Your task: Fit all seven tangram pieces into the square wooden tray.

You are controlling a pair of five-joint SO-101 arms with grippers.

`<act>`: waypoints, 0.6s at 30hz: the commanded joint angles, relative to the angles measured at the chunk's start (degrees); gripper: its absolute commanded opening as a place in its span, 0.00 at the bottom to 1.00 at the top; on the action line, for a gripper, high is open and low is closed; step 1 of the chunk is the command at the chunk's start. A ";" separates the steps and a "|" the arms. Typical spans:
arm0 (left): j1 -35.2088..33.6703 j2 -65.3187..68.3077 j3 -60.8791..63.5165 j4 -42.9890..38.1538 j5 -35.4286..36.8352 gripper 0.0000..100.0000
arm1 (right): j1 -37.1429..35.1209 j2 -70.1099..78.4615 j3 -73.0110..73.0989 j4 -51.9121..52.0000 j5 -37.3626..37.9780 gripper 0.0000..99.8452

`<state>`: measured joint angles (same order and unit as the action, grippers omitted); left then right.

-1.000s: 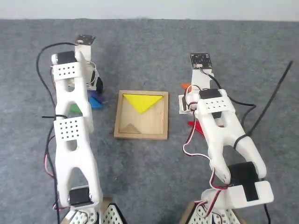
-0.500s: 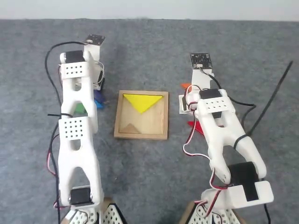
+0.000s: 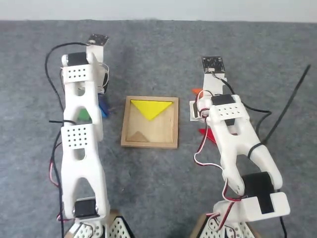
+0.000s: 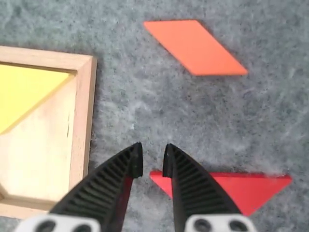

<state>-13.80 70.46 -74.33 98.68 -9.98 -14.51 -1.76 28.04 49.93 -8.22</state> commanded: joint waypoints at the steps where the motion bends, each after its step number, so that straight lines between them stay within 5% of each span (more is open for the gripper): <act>1: 0.00 -6.51 2.77 2.02 0.62 0.16 | 0.04 -0.66 -2.29 -0.66 0.88 0.08; 18: 0.09 -26.81 30.29 2.02 4.22 0.21 | 0.04 -0.66 -2.29 -0.66 0.88 0.08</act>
<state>-13.89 53.23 -48.75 98.68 -7.34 -14.51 -1.76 28.04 49.93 -7.96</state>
